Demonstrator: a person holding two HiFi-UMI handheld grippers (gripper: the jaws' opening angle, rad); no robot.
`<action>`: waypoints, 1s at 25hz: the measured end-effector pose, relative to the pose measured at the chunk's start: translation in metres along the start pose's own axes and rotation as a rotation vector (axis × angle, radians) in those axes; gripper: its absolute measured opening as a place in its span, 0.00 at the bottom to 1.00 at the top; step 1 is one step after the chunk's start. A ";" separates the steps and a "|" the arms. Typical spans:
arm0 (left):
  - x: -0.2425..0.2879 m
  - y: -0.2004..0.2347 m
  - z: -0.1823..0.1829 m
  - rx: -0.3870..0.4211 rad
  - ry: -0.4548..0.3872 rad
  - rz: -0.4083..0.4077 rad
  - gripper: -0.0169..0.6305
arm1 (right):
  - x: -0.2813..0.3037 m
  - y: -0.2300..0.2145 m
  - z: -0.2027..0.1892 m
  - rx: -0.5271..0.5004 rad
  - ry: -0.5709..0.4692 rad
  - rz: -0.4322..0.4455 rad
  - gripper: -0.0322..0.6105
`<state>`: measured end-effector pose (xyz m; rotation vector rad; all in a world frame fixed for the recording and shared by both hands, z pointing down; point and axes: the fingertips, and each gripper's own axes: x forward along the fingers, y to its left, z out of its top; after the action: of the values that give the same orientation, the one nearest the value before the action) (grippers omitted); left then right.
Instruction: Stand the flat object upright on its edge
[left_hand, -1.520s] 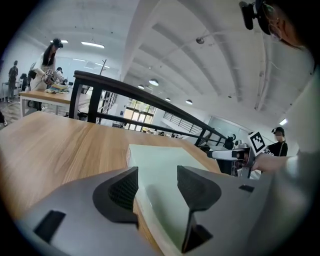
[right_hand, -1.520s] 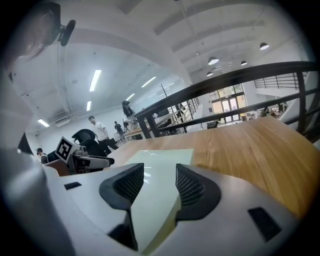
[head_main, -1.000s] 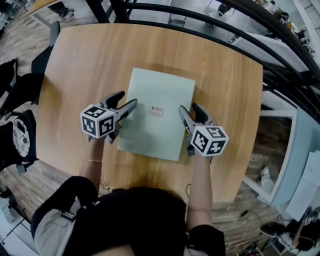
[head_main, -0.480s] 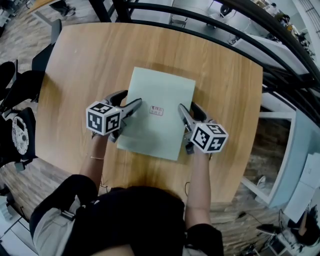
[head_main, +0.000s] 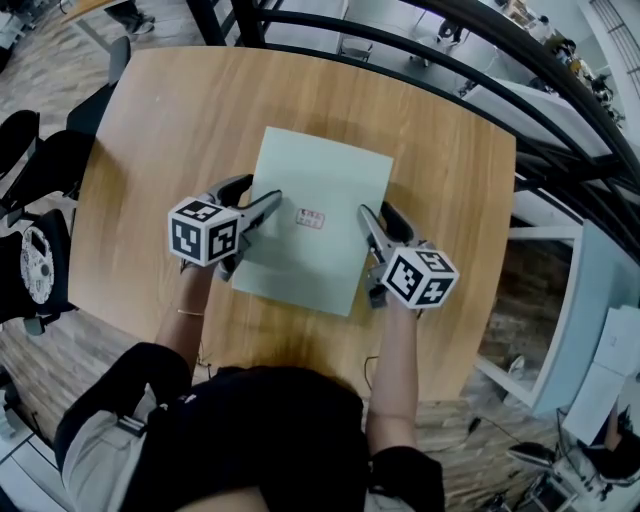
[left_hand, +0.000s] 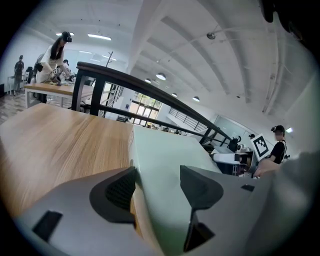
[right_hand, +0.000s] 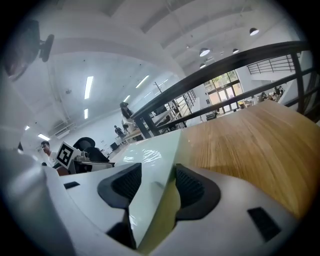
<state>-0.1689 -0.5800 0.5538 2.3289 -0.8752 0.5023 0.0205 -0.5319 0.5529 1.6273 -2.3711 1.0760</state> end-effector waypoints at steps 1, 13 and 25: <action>-0.002 -0.002 0.002 0.004 -0.006 0.005 0.44 | -0.003 0.002 0.002 -0.005 -0.007 0.002 0.39; -0.046 -0.027 0.016 0.048 -0.082 0.050 0.44 | -0.039 0.033 0.020 -0.054 -0.082 0.021 0.33; -0.082 -0.046 0.027 0.087 -0.157 0.062 0.44 | -0.068 0.065 0.031 -0.118 -0.134 0.033 0.31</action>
<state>-0.1924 -0.5312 0.4721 2.4532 -1.0195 0.3935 0.0050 -0.4833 0.4675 1.6747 -2.4993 0.8383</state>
